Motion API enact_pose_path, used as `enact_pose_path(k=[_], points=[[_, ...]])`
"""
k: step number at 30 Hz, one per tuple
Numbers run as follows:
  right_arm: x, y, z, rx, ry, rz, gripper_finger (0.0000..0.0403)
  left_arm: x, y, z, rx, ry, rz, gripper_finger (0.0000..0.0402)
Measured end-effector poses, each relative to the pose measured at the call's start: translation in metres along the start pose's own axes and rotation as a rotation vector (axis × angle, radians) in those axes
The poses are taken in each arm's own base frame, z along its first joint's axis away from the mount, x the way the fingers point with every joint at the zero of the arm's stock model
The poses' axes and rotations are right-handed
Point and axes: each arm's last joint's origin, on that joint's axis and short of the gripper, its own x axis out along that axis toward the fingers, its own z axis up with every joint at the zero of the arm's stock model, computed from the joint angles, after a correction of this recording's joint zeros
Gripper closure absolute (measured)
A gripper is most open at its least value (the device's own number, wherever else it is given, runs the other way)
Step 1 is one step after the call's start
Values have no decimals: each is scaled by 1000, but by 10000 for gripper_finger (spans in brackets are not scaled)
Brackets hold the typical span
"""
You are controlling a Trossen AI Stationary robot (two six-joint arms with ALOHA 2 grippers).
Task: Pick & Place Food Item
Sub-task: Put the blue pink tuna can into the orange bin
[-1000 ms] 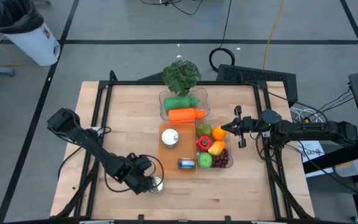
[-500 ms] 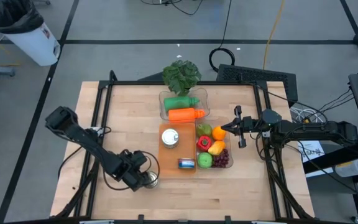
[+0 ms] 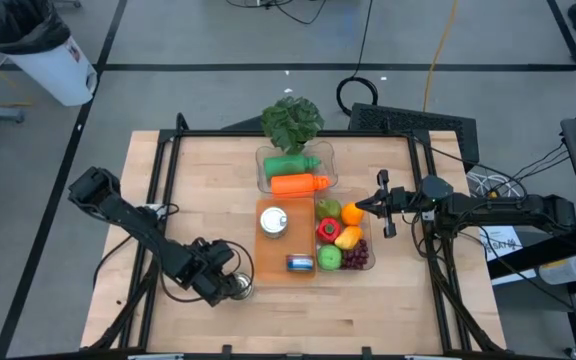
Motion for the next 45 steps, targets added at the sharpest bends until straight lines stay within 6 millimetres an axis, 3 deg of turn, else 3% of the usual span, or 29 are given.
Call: enact_pose_path(k=[29, 35, 45], points=[[0, 0, 0, 0, 0, 0, 403, 7, 4, -1, 1, -80, 27, 37], [0, 0, 0, 0, 0, 0, 403, 9, -5, 1, 91, -111, -68, 37], [0, 0, 0, 0, 0, 0, 403, 13, 1, 0, 117, -100, -30, 37]])
